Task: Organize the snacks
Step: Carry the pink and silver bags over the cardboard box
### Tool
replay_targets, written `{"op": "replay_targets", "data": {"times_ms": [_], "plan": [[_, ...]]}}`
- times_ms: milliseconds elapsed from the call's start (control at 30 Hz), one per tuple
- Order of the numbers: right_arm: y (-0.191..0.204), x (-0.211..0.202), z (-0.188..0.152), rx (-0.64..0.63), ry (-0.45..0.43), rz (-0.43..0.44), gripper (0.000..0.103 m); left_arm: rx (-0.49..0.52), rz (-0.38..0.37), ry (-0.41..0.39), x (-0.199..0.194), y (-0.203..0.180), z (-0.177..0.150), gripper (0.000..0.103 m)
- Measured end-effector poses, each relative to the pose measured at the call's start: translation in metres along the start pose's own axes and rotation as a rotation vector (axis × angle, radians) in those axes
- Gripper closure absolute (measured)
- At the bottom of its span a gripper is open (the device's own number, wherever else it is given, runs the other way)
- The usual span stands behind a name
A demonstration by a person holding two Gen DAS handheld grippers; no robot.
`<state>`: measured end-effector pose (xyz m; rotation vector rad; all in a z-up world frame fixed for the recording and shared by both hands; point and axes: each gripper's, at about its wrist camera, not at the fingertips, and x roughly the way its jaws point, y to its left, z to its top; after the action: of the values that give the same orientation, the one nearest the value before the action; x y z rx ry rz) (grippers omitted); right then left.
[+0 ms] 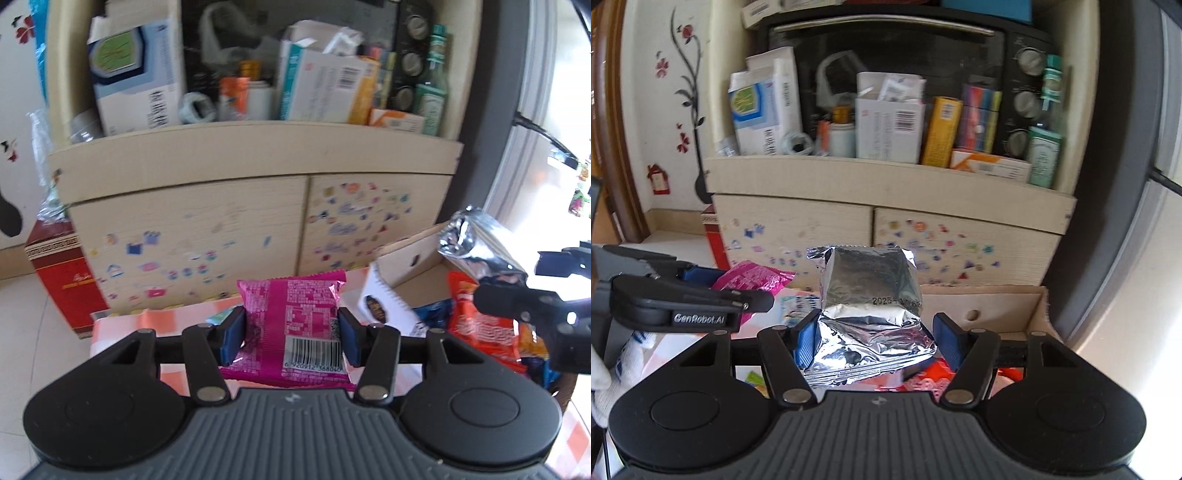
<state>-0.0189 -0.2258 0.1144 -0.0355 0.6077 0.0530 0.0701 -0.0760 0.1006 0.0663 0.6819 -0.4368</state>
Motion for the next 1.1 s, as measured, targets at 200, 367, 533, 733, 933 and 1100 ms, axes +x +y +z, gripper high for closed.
{"op": "replay_targets", "data": {"times_ms": [200,367,533,733,933,1100], "plan": [[-0.012,-0.008,-0.001,0.003,-0.002,-0.027,0.032,0.027,-0.053,-0.004,0.002,-0.026,0.000,0.052],[-0.033,-0.018,0.002,0.039,-0.029,-0.064,0.032,0.069,-0.105,-0.018,0.001,-0.052,-0.001,0.051],[-0.059,-0.026,0.001,0.093,-0.041,-0.107,0.032,0.094,-0.167,-0.030,0.002,-0.077,-0.001,0.052],[-0.083,-0.032,-0.005,0.147,-0.040,-0.151,0.032,0.128,-0.257,-0.027,0.005,-0.108,-0.005,0.051],[-0.097,-0.029,-0.012,0.196,-0.004,-0.179,0.032,0.144,-0.384,0.001,0.010,-0.139,-0.017,0.051],[-0.105,-0.024,-0.019,0.241,0.034,-0.211,0.025,0.143,-0.406,0.004,0.017,-0.155,-0.028,0.026]]}}
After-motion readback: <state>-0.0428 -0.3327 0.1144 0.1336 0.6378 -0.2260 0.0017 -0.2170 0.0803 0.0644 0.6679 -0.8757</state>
